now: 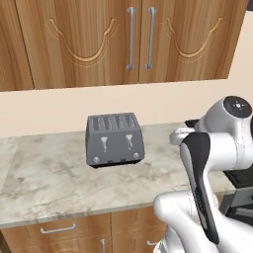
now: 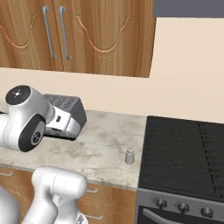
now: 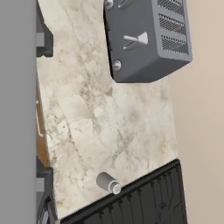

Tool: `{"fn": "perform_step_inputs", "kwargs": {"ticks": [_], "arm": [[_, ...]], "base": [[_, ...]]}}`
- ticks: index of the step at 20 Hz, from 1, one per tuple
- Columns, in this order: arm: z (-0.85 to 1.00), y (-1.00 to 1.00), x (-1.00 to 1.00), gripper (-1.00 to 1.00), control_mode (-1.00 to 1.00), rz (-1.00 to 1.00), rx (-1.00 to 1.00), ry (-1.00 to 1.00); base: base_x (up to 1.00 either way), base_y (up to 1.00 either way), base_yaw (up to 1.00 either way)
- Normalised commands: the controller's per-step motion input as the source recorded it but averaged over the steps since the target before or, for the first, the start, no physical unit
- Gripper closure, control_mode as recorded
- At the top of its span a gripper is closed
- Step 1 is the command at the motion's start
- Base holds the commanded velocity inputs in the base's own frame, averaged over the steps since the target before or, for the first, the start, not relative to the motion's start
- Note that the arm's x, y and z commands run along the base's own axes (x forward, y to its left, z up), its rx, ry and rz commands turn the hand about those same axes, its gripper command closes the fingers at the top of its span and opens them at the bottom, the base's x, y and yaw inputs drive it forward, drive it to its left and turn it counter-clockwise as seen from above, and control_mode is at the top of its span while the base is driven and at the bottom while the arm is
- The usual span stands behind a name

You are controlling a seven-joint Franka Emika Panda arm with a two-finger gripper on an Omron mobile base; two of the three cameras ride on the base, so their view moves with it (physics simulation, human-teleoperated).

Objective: Take 2 condiments from the cabinet and move them on the counter near the stove.Make sure the condiments are lined up with each other, next to each other.

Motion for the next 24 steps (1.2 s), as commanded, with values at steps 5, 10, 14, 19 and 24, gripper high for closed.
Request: {"fn": "perform_step_inputs", "kwargs": {"ticks": [5, 10, 14, 19, 24], "arm": [[0.27, 0.0, -0.42, -1.0, -1.0, 0.0, 0.0, -0.02], [0.03, 0.0, -0.2, -1.0, -1.0, 0.01, 0.0, 0.0], [0.0, 0.0, 0.0, -1.0, 1.0, 0.0, 0.0, 0.0], [0.0, 0.0, 0.0, -1.0, 1.0, 0.0, 0.0, 0.0], [0.0, 0.0, 0.0, -1.0, 1.0, 0.0, 0.0, 0.0]], "base": [[0.0, 0.0, 0.0], [0.0, 0.0, 0.0], [-0.07, -0.03, 0.02], [-0.88, -0.4, 0.09], [-1.0, -0.75, 0.0]]}}
